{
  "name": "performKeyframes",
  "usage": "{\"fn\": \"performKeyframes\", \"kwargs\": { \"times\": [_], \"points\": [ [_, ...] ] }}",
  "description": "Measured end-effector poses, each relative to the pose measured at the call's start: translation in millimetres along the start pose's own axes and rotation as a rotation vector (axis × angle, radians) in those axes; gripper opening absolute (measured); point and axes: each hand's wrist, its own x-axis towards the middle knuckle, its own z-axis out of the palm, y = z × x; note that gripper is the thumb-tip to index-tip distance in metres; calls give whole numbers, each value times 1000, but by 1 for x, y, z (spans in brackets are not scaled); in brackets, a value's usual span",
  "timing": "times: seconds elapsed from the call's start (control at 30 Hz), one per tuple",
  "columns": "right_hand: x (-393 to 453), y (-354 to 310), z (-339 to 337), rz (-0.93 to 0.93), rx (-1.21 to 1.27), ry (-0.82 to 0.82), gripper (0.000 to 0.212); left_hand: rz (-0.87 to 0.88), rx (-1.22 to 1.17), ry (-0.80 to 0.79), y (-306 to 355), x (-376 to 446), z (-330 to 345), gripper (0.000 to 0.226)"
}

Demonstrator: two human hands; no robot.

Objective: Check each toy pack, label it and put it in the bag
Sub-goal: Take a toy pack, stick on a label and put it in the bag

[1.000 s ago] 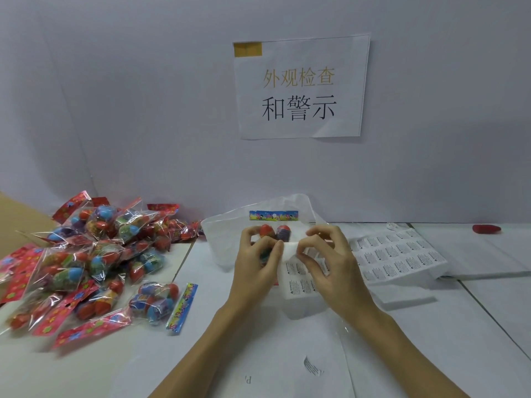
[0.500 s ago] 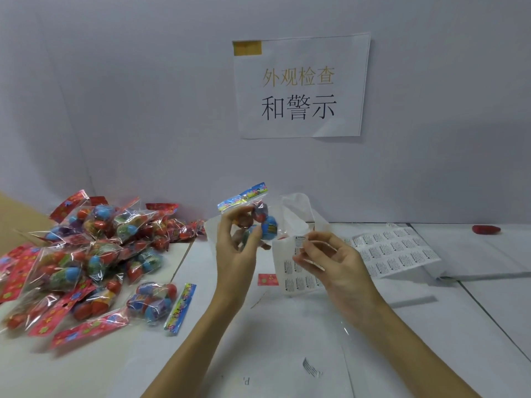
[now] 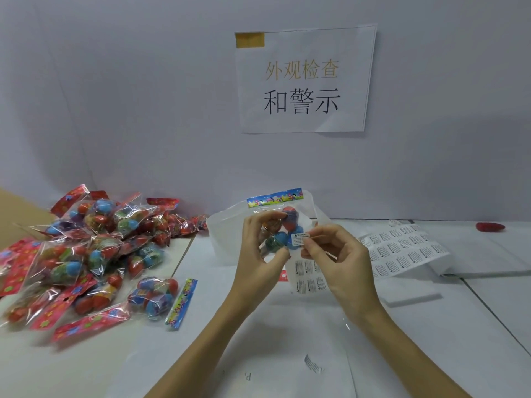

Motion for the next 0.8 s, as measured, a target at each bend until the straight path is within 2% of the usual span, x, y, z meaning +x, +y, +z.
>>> {"fn": "performKeyframes", "kwargs": {
  "times": [0.1,0.27,0.43,0.5,0.57,0.63,0.73,0.8],
  "points": [
    [0,1,0,12,0,20,13,32,33,-6,2,0,0,62],
    [-2,2,0,25,-56,6,11,74,34,-6,2,0,1,41],
    [-2,2,0,10,-144,12,12,128,103,30,4,0,2,40],
    [-3,2,2,-6,-247,55,19,160,124,25,4,-1,4,42],
    [-3,2,1,36,-280,97,39,166,121,23,5,-1,5,42],
    [-1,1,-1,117,-232,83,50,137,94,14,5,-1,4,41],
    [2,1,-4,194,-124,-63,35,130,65,-19,2,1,1,39],
    [3,0,-4,300,83,-110,33,107,43,-32,2,0,1,38]
  ]
}}
